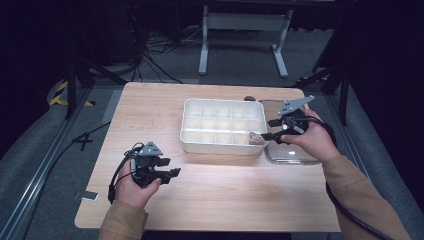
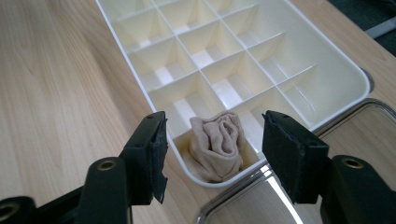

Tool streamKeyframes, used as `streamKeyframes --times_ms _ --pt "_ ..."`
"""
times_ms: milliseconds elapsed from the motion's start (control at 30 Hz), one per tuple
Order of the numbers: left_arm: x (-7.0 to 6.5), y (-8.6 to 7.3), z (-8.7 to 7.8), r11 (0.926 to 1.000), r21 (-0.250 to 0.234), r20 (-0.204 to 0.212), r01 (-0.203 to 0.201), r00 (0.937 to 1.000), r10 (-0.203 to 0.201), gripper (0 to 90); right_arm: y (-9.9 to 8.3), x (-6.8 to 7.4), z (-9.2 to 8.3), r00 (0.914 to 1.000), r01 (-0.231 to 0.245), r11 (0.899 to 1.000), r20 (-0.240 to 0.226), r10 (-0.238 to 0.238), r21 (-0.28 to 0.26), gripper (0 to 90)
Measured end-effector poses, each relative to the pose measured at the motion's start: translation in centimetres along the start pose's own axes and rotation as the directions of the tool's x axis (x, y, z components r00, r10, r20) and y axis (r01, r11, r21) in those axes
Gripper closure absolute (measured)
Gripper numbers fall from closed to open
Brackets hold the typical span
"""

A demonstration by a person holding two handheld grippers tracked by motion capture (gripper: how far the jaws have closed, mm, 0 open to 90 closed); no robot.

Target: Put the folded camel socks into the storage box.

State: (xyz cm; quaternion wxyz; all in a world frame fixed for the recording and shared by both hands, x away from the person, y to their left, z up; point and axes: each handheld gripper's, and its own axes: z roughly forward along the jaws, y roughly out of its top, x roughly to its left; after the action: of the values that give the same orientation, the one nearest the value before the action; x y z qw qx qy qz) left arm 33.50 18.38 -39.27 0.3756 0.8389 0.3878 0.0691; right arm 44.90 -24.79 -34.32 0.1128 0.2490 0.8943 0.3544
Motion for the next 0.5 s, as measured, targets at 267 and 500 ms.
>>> streamKeyframes --times_ms 267,500 --pt "0.0 0.7 0.2 1.0000 -0.002 0.007 -0.008 0.9999 0.008 46.2 -2.4 1.5 -3.4 0.9957 -0.076 0.993 0.045 0.080 -0.087 39.6" --pt "0.1 0.9 0.2 1.0000 0.008 0.007 -0.002 1.0000 0.002 45.4 -4.2 3.5 -5.2 0.9821 -0.079 0.996 0.167 0.086 -0.052 39.3"
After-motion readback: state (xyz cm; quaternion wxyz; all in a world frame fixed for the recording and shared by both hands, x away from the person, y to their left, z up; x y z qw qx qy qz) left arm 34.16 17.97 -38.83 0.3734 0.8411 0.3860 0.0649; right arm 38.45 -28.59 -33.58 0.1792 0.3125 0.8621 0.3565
